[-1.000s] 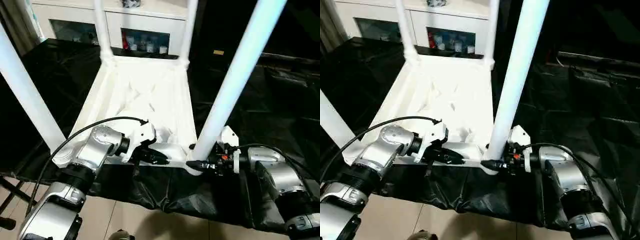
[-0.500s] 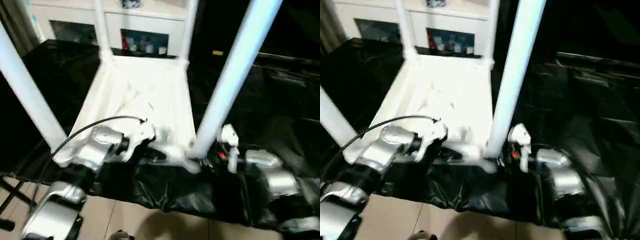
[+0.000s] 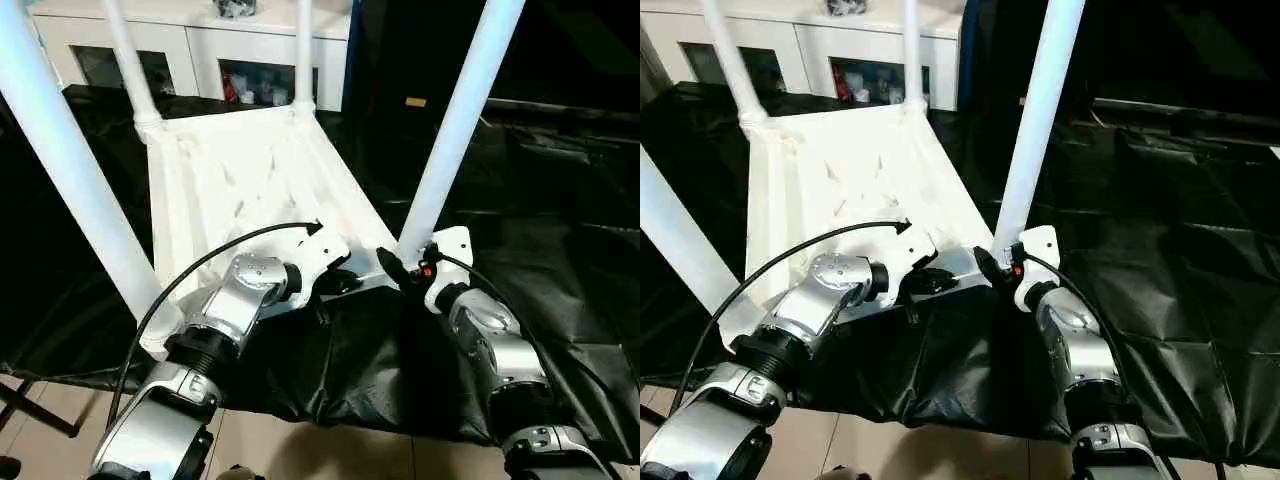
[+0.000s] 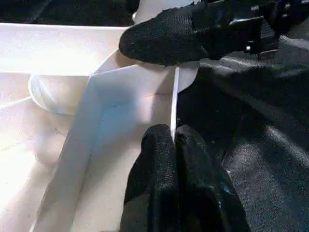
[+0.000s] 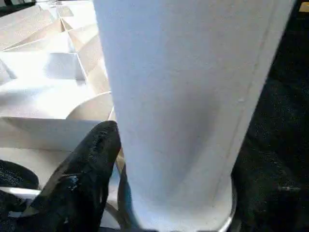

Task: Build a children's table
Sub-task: Rotate leg to tighten

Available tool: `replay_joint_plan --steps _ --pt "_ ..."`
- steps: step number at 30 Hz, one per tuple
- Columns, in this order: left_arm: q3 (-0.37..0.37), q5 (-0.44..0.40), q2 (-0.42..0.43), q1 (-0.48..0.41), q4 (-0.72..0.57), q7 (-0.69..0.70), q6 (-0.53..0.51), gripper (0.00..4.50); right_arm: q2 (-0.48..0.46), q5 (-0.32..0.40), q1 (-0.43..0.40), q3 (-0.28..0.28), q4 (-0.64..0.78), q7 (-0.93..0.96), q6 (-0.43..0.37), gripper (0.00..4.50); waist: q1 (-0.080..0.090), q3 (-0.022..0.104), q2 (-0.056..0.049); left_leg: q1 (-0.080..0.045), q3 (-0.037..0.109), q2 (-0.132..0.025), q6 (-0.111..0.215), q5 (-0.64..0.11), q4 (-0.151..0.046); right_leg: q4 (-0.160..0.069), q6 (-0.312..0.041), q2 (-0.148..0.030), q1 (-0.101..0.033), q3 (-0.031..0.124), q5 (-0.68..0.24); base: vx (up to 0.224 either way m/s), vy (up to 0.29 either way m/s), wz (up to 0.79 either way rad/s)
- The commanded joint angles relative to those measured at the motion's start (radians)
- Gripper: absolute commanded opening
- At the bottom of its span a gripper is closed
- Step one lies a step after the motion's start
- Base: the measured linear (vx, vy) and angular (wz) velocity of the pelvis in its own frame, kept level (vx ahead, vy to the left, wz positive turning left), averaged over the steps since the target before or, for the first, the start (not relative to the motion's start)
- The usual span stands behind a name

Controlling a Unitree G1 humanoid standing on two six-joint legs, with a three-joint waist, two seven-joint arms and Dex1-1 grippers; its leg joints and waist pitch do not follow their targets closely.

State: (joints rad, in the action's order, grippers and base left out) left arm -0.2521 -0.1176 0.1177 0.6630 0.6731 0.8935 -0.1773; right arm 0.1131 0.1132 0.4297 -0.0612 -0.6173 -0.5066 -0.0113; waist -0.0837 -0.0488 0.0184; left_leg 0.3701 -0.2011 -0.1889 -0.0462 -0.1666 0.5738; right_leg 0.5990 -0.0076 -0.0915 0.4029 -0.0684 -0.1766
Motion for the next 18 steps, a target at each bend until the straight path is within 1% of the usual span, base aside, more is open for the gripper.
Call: replay_joint_plan --steps 1,2,3,4,5,6,7,8,9,10,11,12,13,15,16,17,18 --pt "-0.018 0.056 -0.024 0.011 -0.062 0.057 0.045 0.00 -0.022 0.004 -0.013 0.123 0.042 -0.139 0.001 3.83 -0.001 0.065 -0.002 -0.011 0.023 -0.041 0.042 -0.239 -0.064 -0.070 -0.221 -0.058 -0.050 0.043 -0.154 0.000 0.000 0.00" --pt "-0.019 0.063 -0.010 0.008 -0.069 0.089 0.054 0.00 -0.005 0.008 -0.016 0.124 0.049 -0.174 0.002 3.83 -0.001 0.065 -0.002 -0.012 0.023 -0.042 0.043 -0.237 -0.063 -0.070 -0.222 -0.059 -0.051 0.043 -0.152 0.000 0.000 0.00" --pt "-0.019 0.065 -0.007 0.008 -0.070 0.097 0.056 0.00 -0.001 0.009 -0.016 0.124 0.051 -0.183 0.002 3.83 0.002 0.065 0.007 -0.011 0.021 -0.042 0.047 -0.234 -0.063 -0.070 -0.222 -0.058 -0.051 0.043 -0.152 0.000 0.000 0.00" --pt "-0.021 0.073 0.009 0.005 -0.077 0.132 0.062 0.00 0.018 0.014 -0.020 0.127 0.059 -0.223 0.003 3.83 0.000 0.065 0.002 -0.012 0.022 -0.042 0.052 -0.230 -0.062 -0.069 -0.226 -0.060 -0.052 0.043 -0.155 0.000 0.000 0.00" --pt "-0.021 0.076 0.016 0.004 -0.080 0.148 0.064 0.00 0.028 0.015 -0.022 0.129 0.064 -0.241 0.004 3.83 0.000 0.064 0.003 -0.012 0.021 -0.043 0.057 -0.228 -0.061 -0.069 -0.231 -0.061 -0.051 0.044 -0.156 0.000 0.000 0.00" --pt "-0.022 0.076 0.018 0.004 -0.081 0.152 0.064 0.00 0.031 0.016 -0.022 0.130 0.065 -0.248 0.004 3.83 0.000 0.064 0.003 -0.013 0.020 -0.044 0.060 -0.227 -0.061 -0.069 -0.233 -0.060 -0.049 0.044 -0.156 0.000 0.000 0.00" --pt "-0.024 0.084 0.044 0.003 -0.086 0.202 0.070 0.00 0.065 0.027 -0.031 0.141 0.082 -0.325 0.000 3.83 -0.001 0.063 0.003 -0.012 0.020 -0.044 0.061 -0.225 -0.061 -0.070 -0.234 -0.061 -0.049 0.044 -0.164 0.000 0.000 0.00" --pt "-0.025 0.094 0.062 0.003 -0.090 0.244 0.072 0.00 0.093 0.032 -0.037 0.153 0.092 -0.382 0.001 3.83 -0.007 0.063 0.006 -0.013 0.020 -0.045 0.066 -0.223 -0.060 -0.069 -0.231 -0.062 -0.052 0.044 -0.169 0.000 0.000 0.00" --pt "-0.026 0.102 0.085 0.005 -0.088 0.289 0.072 0.00 0.132 0.041 -0.046 0.172 0.102 -0.470 -0.002 3.83 -0.008 0.063 0.004 -0.014 0.019 -0.047 0.070 -0.220 -0.061 -0.068 -0.233 -0.061 -0.050 0.045 -0.159 0.000 0.000 0.00" --pt "-0.026 0.103 0.086 0.006 -0.088 0.291 0.071 0.00 0.135 0.042 -0.047 0.174 0.102 -0.476 -0.002 3.83 -0.010 0.063 0.003 -0.015 0.019 -0.047 0.071 -0.217 -0.060 -0.066 -0.236 -0.059 -0.050 0.043 -0.154 0.000 0.000 0.00" --pt "-0.028 0.104 0.101 0.009 -0.081 0.318 0.070 0.00 0.166 0.048 -0.052 0.190 0.108 -0.548 -0.005 3.83 -0.013 0.063 0.003 -0.016 0.017 -0.049 0.074 -0.213 -0.059 -0.065 -0.244 -0.057 -0.049 0.043 -0.140 0.000 0.000 0.00" --pt "-0.028 0.104 0.102 0.010 -0.080 0.319 0.070 0.00 0.168 0.048 -0.052 0.191 0.109 -0.553 -0.005 3.83 -0.014 0.063 0.002 -0.015 0.017 -0.050 0.075 -0.214 -0.058 -0.062 -0.249 -0.057 -0.049 0.042 -0.135 0.000 0.000 0.00" --pt "-0.030 0.103 0.116 0.015 -0.068 0.340 0.071 0.00 0.197 0.057 -0.053 0.203 0.113 -0.624 -0.017 3.83 -0.018 0.062 0.002 -0.015 0.016 -0.051 0.075 -0.215 -0.059 -0.062 -0.252 -0.058 -0.048 0.042 -0.135 0.000 0.000 0.00" --pt "-0.030 0.103 0.120 0.016 -0.063 0.347 0.071 0.00 0.206 0.059 -0.052 0.206 0.114 -0.647 -0.021 3.83 -0.024 0.062 0.003 -0.015 0.016 -0.052 0.074 -0.218 -0.058 -0.062 -0.253 -0.060 -0.048 0.042 -0.145 0.000 0.000 0.00" --pt "-0.028 0.107 0.128 0.019 -0.058 0.364 0.071 0.00 0.223 0.071 -0.043 0.208 0.110 -0.701 -0.039 3.68 -0.030 0.062 0.007 -0.016 0.016 -0.051 0.069 -0.223 -0.058 -0.064 -0.251 -0.061 -0.048 0.042 -0.165 0.000 0.000 0.00" --pt "-0.029 0.107 0.131 0.019 -0.057 0.370 0.071 0.00 0.229 0.075 -0.039 0.209 0.109 -0.719 -0.045 3.59 -0.032 0.062 0.007 -0.016 0.016 -0.051 0.068 -0.222 -0.057 -0.063 -0.250 -0.062 -0.048 0.043 -0.169 0.000 0.000 0.00" --pt "-0.029 0.109 0.136 0.019 -0.058 0.382 0.070 0.00 0.236 0.080 -0.035 0.212 0.107 -0.742 -0.051 3.59 -0.033 0.062 0.006 -0.015 0.017 -0.052 0.067 -0.221 -0.058 -0.063 -0.250 -0.063 -0.048 0.043 -0.171 0.000 0.000 0.00"
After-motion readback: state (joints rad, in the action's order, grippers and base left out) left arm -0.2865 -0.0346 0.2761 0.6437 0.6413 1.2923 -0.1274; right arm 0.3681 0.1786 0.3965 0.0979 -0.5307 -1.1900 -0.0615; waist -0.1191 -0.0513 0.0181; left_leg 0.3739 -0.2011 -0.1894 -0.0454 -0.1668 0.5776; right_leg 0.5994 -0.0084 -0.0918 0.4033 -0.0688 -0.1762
